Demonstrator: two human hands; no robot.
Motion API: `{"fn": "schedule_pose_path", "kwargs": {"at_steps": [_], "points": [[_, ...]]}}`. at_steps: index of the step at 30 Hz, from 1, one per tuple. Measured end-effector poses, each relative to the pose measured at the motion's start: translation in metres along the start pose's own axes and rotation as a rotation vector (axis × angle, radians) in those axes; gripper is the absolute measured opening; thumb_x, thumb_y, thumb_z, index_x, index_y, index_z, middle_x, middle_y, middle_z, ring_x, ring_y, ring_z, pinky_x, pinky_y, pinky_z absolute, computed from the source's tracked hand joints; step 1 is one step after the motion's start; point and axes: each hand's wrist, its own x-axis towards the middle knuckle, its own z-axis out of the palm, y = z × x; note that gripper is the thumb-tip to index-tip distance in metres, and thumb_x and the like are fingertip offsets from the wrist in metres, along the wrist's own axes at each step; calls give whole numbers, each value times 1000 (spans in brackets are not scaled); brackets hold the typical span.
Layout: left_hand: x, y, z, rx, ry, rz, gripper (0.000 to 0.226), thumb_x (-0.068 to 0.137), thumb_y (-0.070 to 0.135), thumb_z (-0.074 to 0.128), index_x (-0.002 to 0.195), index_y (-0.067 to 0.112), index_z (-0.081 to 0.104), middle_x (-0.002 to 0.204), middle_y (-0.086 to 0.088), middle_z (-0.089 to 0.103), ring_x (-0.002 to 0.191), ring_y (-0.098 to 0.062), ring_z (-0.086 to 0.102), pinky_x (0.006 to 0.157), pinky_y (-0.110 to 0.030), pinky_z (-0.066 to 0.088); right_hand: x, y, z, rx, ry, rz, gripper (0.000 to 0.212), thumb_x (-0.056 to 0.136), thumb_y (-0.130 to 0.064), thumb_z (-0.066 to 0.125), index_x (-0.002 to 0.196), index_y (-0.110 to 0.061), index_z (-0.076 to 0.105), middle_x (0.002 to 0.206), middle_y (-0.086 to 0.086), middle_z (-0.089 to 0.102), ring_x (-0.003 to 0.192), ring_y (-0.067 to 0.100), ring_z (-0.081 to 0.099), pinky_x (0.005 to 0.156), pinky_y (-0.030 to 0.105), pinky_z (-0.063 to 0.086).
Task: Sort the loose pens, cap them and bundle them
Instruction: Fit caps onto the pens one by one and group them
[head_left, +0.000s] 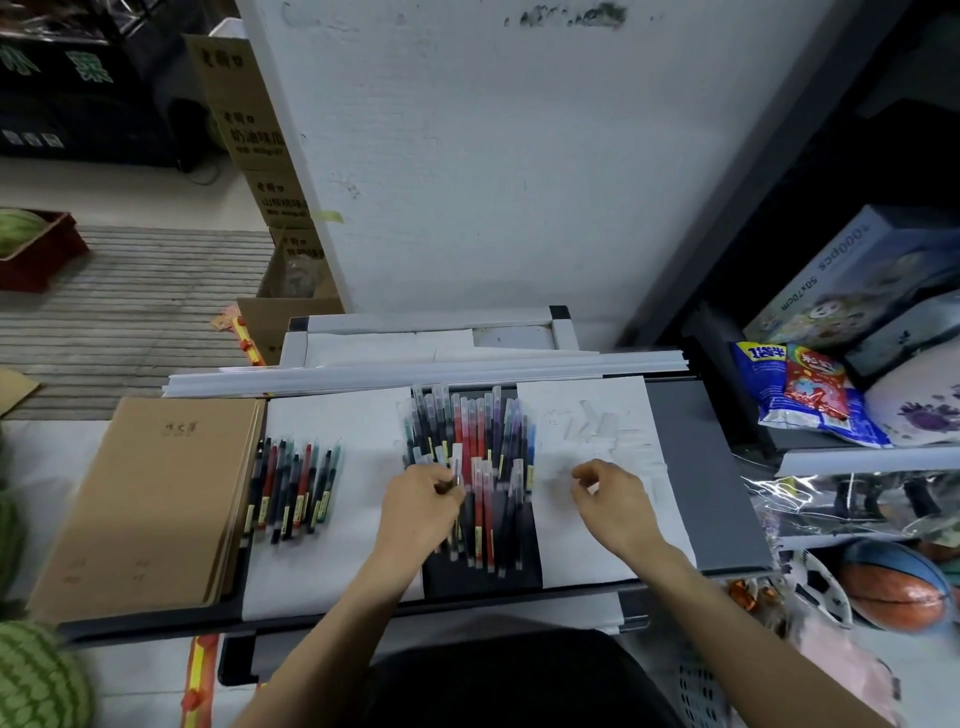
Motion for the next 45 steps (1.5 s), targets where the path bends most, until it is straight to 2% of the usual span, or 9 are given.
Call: {"fn": "schedule_pose_path", "kwargs": {"at_steps": [6,11,20,25,31,35,37,39,45], "points": [[14,4,11,3,2,-25,16,93,24,77,95,25,61,88,13,60,66,5,51,62,-13,37,23,10,-19,-365,126,-80,37,101,-16,53,136,-19,60,136,-1,57,119,22,60,82,41,59],[19,4,17,-4,5,-62,20,93,24,78,101,24,60,72,3,67,53,-11,62,55,-26,49,38,2,-23,-509,131,-102,38,101,-14,52,139,-21,57,137,-2,57,121,21,56,83,37,56],[20,-1,19,5,-9,-46,19,93,24,78,100,24,60,74,0,67,56,-13,60,58,-30,50,52,1,-20,-637,151,-147,36,93,-6,57,125,-19,65,123,-2,59,111,20,58,82,29,48],[15,-4,5,83,29,1,15,95,27,73,107,27,64,72,10,64,55,-9,63,55,-26,51,50,6,-15,-628,257,-216,28,96,-7,58,120,-14,71,116,2,67,110,25,59,91,35,47],[15,-36,-44,214,171,-11,12,95,20,70,105,24,68,77,6,71,55,-10,64,53,-25,53,26,-7,-4,-455,360,-404,16,93,-6,69,106,-12,76,98,2,75,100,29,65,85,43,52],[23,-60,-76,384,252,-47,18,96,14,62,113,11,65,101,-9,70,88,-30,67,72,-39,54,4,-29,6,-367,333,-526,13,97,-13,68,107,-14,75,99,-1,74,100,26,66,83,41,53],[25,-69,-80,468,260,-46,4,95,11,59,93,8,58,87,-9,62,79,-32,62,61,-38,45,-6,-39,10,-327,313,-571,13,99,-16,66,108,-15,75,101,-3,75,101,24,65,84,40,52],[27,-75,-78,519,251,-59,15,96,12,59,84,10,52,80,-6,56,69,-27,55,57,-36,40,-15,-48,12,-290,285,-594,15,102,-20,63,110,-15,75,105,-4,74,104,22,64,86,38,52],[31,-83,-74,510,217,-102,13,100,21,61,101,8,65,87,-9,68,76,-30,64,65,-42,55,-34,-66,15,-49,85,-505,21,106,-31,57,118,-20,70,112,-7,70,105,14,60,93,30,50]]}}
